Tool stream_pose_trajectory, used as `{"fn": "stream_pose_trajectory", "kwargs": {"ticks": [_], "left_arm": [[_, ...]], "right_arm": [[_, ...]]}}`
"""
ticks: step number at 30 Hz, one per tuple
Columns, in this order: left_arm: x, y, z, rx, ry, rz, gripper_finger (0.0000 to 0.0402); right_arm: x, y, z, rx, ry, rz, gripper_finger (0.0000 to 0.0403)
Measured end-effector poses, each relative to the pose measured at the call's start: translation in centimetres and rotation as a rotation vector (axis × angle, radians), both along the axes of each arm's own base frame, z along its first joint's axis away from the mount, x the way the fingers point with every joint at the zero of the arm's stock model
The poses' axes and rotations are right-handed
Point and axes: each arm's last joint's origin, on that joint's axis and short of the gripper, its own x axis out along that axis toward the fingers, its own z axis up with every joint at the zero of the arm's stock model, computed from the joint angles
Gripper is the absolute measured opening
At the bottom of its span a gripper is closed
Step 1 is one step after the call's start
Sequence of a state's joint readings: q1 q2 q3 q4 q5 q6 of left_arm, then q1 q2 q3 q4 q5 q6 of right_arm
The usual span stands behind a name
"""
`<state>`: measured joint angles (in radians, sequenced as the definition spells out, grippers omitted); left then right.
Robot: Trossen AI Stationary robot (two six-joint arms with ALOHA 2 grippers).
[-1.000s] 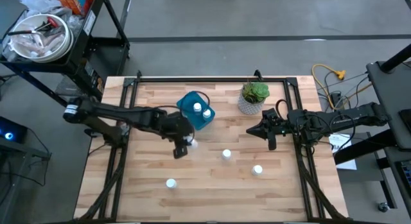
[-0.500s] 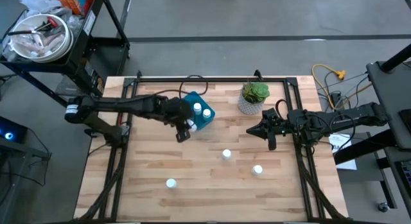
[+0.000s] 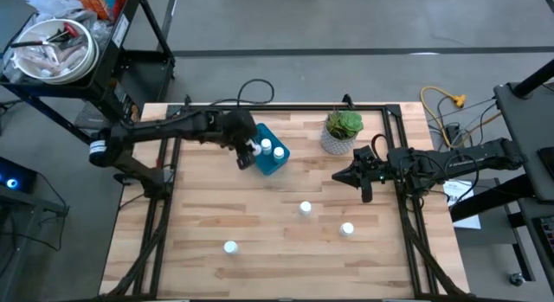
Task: Pick and place pill bottles into a basket
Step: Put the white pill bottle into the dark blue bin
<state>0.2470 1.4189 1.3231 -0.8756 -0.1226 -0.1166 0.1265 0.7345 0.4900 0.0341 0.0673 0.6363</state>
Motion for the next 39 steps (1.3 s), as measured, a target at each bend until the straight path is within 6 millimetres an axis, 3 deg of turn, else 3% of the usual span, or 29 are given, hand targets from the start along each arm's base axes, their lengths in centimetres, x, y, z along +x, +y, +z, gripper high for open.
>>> {"fn": "stream_pose_trajectory", "kwargs": {"ticks": [15, 26, 39], "left_arm": [[-0.8, 4.3, -0.8, 0.085, 0.072, 0.01, 0.0154], [1.9, 6.8, -3.7, 0.098, 0.134, -0.058, 0.0154], [3.1, 8.1, -6.5, 0.117, 0.246, -0.211, 0.0154]], "right_arm": [[0.0, 0.0, 0.0, -0.001, 0.0, -0.003, 0.0009], [0.0, 0.0, 0.0, 0.034, 0.0, -0.019, 0.0009], [0.0, 0.0, 0.0, 0.049, 0.002, -0.024, 0.0009]]}}
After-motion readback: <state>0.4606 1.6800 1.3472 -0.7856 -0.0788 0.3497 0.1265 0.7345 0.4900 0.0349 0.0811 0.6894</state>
